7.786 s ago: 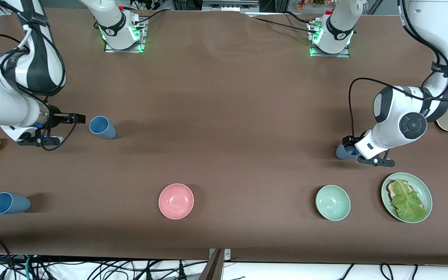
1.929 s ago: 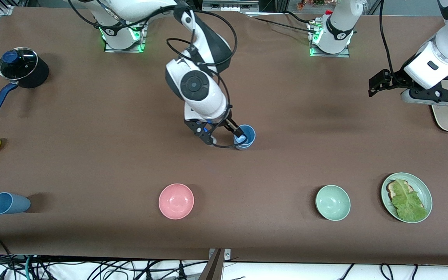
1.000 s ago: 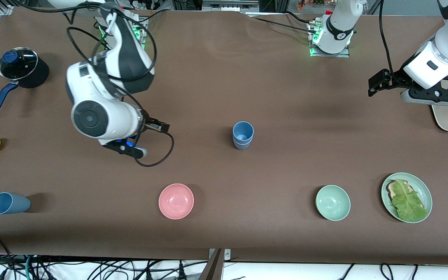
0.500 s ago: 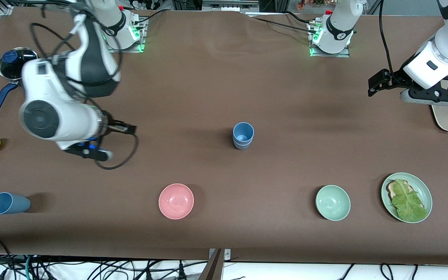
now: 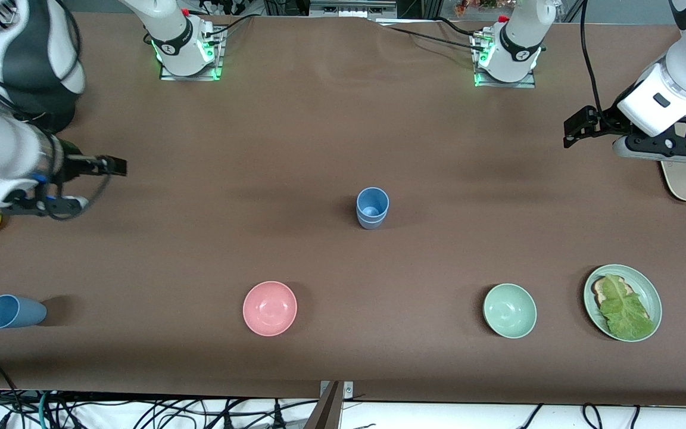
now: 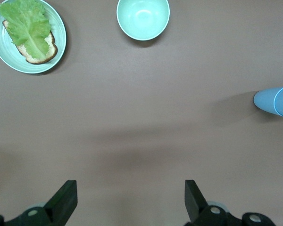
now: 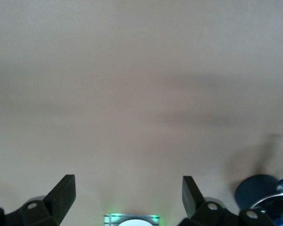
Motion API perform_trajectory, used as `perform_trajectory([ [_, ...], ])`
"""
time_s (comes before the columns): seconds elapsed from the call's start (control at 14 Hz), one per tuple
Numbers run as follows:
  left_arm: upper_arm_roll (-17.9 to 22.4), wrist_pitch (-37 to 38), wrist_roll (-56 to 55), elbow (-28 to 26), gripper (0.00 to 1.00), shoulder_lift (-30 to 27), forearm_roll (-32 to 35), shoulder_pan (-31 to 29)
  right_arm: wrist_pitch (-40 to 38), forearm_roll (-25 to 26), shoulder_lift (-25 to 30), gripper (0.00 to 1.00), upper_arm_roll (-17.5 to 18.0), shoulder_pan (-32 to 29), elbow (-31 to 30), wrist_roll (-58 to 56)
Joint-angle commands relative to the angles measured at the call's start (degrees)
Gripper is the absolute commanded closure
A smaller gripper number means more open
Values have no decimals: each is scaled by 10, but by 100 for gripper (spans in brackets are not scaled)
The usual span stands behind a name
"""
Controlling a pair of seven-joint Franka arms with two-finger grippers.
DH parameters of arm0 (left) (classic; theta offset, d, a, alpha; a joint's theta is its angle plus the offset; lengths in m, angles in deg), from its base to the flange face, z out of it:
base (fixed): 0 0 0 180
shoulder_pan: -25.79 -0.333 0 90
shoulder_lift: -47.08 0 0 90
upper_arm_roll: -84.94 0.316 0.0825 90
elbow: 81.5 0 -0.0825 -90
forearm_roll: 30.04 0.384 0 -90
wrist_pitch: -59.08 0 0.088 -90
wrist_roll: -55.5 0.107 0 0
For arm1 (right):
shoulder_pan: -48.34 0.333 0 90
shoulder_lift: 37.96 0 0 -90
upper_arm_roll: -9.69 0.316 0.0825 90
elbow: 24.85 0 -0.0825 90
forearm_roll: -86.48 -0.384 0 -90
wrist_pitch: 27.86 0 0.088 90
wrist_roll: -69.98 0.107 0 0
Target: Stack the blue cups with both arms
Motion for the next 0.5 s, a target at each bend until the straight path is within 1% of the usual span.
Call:
perform_trajectory([
  [0.0,-6,12,5,16,0,7,4,-6,5,9,63,0,17,-36,-36,-27],
  [0.14,-6,12,5,16,0,6,4,-6,13,10,96,0,20,-36,-40,-20],
  [0.29,-6,12,5,16,0,6,4,-6,6,6,109,0,28,-50,-41,-13],
  [0.43,-6,12,5,16,0,6,4,-6,12,4,122,0,37,-53,-43,36],
])
